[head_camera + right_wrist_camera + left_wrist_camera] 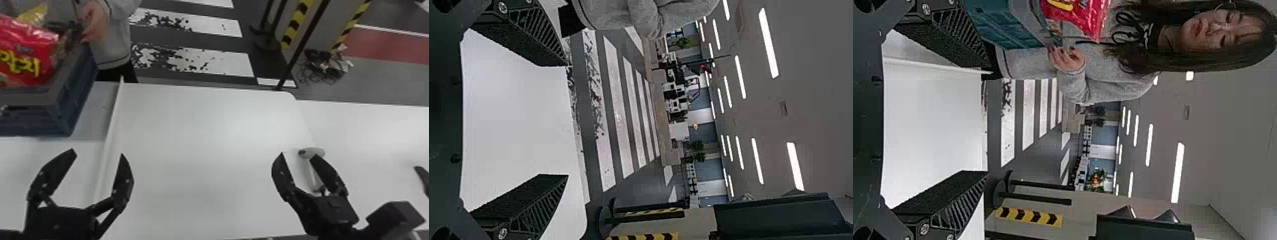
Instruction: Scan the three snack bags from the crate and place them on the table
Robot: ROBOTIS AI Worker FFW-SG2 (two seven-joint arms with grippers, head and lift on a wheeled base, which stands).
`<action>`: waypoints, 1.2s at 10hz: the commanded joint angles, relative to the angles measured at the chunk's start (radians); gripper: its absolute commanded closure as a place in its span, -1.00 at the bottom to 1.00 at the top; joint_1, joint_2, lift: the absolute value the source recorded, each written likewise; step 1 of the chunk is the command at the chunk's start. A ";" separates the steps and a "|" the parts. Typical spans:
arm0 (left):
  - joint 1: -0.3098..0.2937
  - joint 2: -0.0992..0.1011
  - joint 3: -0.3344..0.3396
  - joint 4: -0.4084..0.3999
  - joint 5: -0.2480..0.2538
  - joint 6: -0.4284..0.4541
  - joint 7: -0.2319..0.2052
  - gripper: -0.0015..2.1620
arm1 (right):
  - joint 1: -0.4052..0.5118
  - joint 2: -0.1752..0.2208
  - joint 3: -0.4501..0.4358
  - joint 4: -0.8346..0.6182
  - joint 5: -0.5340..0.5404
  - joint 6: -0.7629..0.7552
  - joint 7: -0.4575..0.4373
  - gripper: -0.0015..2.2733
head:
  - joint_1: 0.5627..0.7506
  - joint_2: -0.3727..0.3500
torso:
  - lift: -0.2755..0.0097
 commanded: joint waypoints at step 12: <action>0.026 -0.002 0.150 -0.028 0.041 -0.096 -0.094 -0.88 | -0.001 -0.001 0.006 0.002 0.000 -0.002 0.000 -0.92 | 0.41 -0.44 | 0.50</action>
